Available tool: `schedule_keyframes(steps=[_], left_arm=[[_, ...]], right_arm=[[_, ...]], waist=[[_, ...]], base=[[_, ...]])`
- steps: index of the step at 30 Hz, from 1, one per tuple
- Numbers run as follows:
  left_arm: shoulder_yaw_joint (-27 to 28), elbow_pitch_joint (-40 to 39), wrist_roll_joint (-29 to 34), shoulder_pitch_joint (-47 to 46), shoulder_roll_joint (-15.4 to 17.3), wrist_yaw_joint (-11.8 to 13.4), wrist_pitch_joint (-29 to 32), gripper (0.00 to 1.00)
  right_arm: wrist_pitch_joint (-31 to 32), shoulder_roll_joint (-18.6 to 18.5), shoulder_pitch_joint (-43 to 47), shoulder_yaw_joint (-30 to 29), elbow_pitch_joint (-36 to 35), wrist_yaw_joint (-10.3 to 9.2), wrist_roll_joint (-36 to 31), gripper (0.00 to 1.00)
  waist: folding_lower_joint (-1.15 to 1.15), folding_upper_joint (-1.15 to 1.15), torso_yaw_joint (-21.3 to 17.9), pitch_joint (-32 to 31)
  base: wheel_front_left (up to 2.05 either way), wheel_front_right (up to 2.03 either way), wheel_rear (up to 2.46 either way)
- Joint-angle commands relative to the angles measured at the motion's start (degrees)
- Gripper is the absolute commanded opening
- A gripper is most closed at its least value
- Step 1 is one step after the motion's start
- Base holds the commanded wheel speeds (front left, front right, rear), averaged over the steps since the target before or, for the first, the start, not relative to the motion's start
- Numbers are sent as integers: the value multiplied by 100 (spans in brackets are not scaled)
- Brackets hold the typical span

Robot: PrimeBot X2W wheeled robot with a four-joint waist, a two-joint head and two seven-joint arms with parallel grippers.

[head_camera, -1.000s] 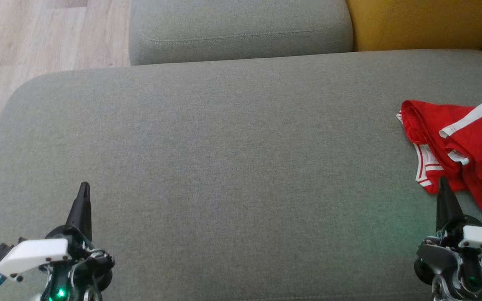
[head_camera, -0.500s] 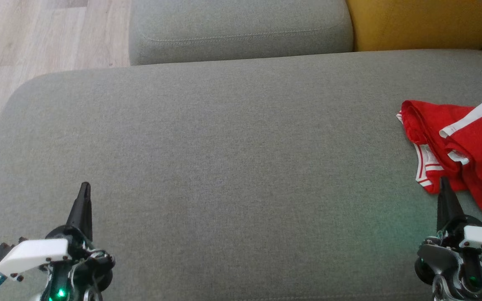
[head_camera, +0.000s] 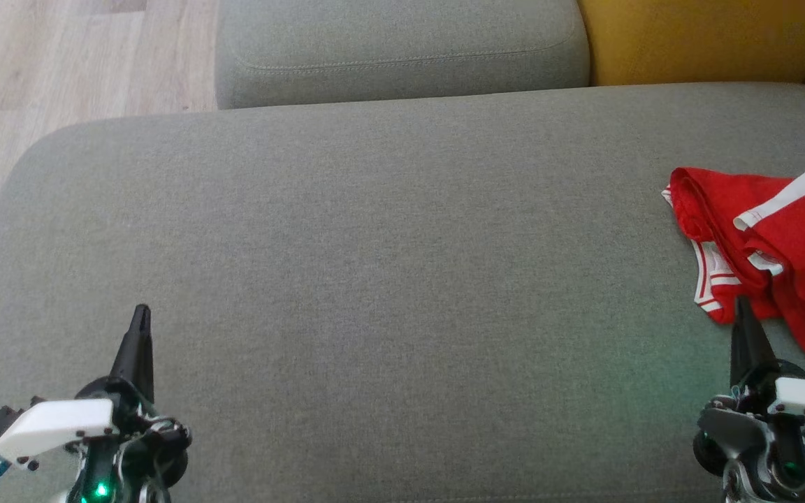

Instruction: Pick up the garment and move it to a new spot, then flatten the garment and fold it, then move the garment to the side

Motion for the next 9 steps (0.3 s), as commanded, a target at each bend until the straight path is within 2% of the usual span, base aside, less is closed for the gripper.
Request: schedule_keyframes(steps=[1,9], left_arm=[[239,-150,44,-321,36,-41,24,0],[250,-150,53,-322,28,-41,32,0]], right_arm=[[40,-45,-310,90,-177,-4,-24,0],[48,-38,-311,79,-176,-4,-33,0]], waist=[[0,0,0,0],[0,0,0,0]], base=[[0,0,0],[0,0,0]])
